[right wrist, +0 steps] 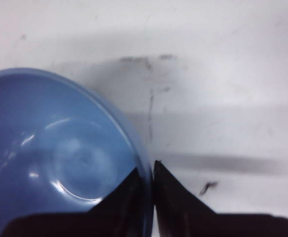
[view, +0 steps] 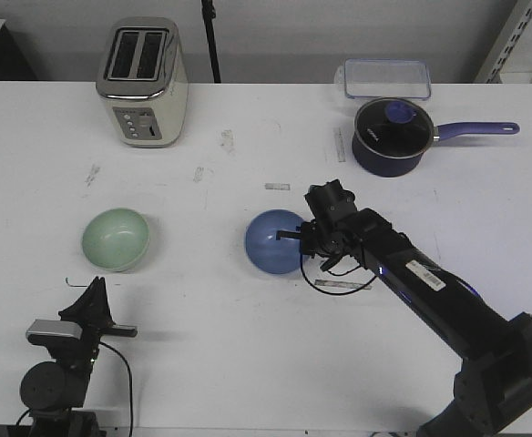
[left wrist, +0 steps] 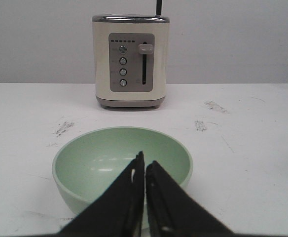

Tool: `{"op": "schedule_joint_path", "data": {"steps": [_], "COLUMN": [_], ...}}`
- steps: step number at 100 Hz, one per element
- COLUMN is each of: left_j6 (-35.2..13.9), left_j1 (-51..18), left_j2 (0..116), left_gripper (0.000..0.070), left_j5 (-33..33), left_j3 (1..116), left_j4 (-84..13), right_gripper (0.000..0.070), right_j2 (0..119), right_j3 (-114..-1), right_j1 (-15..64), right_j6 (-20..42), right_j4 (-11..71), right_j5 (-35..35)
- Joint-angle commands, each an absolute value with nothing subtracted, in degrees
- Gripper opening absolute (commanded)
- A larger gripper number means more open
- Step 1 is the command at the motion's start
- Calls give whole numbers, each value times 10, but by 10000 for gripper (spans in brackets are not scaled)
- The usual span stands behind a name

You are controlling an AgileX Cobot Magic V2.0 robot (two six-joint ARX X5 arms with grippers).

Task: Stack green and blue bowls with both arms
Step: 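Slide the blue bowl with the right gripper toward the table center, then release the blue bowl and retract the right gripper to rest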

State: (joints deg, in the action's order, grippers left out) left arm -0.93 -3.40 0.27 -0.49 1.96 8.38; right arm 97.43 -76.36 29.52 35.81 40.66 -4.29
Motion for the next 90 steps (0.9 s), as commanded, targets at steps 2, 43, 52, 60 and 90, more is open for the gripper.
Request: {"op": "schedule_joint_path", "data": {"steps": [2, 43, 52, 60, 90], "left_j6": [-7, -7, -7, -7, -7], "left_j1": [-33, -33, -33, -33, -33], "left_j2": [2, 2, 2, 2, 2], "left_gripper": [1, 2, 2, 1, 2], "left_j5": [-5, -5, -5, -5, -5], "left_j3": [7, 7, 7, 7, 7], "left_j4": [91, 91, 91, 91, 91], "right_gripper": [7, 8, 10, 30, 367], "right_j2": [988, 988, 987, 982, 959], "right_j3": [-768, -727, -727, -727, -727], "right_j1": [299, 299, 300, 300, 302], "right_j6": [364, 364, 364, 364, 361], "right_j4": [399, 387, 384, 383, 370], "right_j5": [-42, -45, -50, -51, -59]}}
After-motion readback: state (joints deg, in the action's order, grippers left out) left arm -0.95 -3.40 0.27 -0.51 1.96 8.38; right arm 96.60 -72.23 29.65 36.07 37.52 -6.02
